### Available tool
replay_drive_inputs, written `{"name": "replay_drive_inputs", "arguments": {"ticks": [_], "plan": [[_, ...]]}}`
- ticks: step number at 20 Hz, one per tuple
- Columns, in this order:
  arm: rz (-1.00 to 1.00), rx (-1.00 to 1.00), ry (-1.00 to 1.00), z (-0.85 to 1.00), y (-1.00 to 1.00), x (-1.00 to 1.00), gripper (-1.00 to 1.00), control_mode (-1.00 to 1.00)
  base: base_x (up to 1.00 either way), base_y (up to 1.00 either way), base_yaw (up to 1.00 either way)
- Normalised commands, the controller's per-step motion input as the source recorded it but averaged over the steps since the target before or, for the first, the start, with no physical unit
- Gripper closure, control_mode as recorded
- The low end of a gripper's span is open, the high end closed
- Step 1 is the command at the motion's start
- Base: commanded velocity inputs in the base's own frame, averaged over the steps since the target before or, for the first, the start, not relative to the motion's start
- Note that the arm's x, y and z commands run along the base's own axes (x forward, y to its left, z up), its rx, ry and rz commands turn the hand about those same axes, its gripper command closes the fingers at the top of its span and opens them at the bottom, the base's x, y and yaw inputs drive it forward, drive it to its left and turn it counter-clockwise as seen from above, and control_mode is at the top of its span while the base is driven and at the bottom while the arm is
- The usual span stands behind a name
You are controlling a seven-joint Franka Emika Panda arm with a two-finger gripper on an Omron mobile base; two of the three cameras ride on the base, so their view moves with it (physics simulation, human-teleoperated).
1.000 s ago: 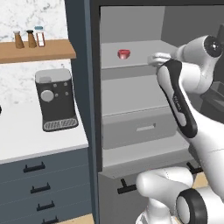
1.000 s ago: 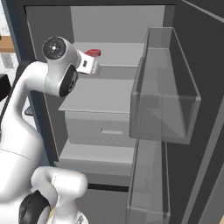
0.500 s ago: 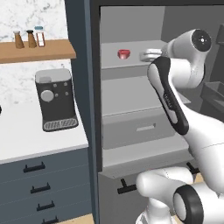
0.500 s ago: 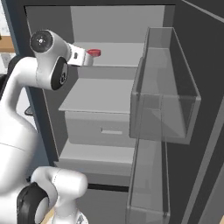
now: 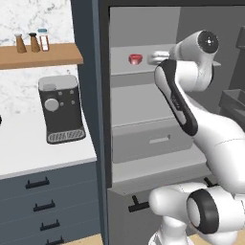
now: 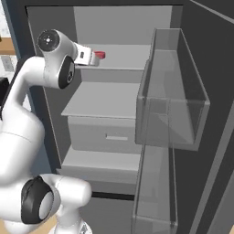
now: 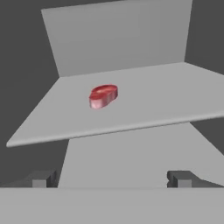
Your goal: Place one lime and one steak in each tupperware on the nearby counter, to pack two identical lunches.
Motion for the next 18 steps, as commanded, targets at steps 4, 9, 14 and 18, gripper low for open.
{"name": "replay_drive_inputs", "arguments": {"ticks": [4, 9, 14, 18], "plan": [[0.00, -0.02, 0.01, 0.00, 0.04, 0.49, -1.00, -1.00, 0.00, 0.00, 0.00], [0.00, -0.06, 0.03, 0.00, 0.20, 0.51, -1.00, -1.00, 0.00, 0.00, 0.00], [0.00, -0.02, 0.10, -0.02, 0.06, 0.52, -1.00, -1.00, 0.00, 0.00, 0.00], [0.00, 0.00, 0.17, -0.06, 0.01, 0.50, -1.00, -1.00, 0.00, 0.00, 0.00]]}}
